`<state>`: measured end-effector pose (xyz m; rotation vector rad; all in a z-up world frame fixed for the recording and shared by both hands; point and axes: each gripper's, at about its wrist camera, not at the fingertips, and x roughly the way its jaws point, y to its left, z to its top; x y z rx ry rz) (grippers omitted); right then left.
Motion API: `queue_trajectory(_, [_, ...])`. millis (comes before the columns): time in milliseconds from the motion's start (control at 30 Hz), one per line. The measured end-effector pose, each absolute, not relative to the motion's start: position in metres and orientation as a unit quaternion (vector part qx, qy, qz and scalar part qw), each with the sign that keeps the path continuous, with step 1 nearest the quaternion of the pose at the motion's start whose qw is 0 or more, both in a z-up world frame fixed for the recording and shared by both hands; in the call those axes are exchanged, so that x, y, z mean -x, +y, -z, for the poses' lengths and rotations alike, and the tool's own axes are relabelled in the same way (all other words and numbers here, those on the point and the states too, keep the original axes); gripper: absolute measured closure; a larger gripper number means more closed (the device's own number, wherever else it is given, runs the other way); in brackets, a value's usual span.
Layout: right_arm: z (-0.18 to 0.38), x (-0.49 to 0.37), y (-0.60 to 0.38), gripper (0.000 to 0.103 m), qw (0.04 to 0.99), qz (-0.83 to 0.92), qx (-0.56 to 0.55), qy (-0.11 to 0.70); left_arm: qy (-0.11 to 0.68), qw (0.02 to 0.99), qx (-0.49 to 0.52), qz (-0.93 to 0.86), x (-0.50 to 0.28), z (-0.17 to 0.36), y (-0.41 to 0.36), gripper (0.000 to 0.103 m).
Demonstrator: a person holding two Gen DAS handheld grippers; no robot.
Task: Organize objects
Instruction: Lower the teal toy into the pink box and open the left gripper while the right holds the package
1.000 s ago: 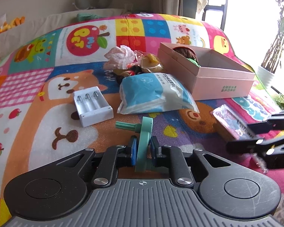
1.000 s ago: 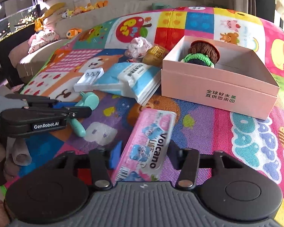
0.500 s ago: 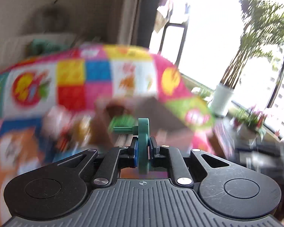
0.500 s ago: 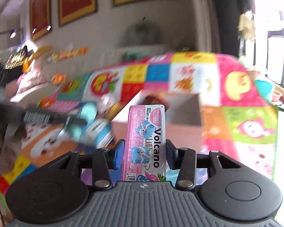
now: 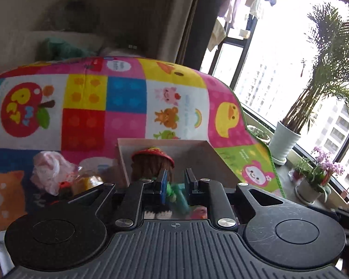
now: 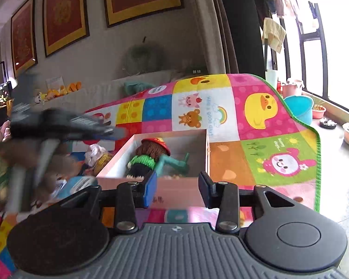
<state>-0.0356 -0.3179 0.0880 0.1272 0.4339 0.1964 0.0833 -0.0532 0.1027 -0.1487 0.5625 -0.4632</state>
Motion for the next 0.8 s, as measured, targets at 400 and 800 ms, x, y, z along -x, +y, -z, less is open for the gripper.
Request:
queue_trajectory(400, [-0.046,0.024,-0.333,0.027,0.936,-0.057,-0.022,0.348,0.372,0.900,0.048,0.222,-0.009,-0.033,-0.018,0.086])
queue_trajectory(800, [-0.025,0.012,-0.311,0.059,0.910,-0.051,-0.019,0.411,0.378,0.894,0.049,0.235,0.008,-0.027,-0.010,0.086])
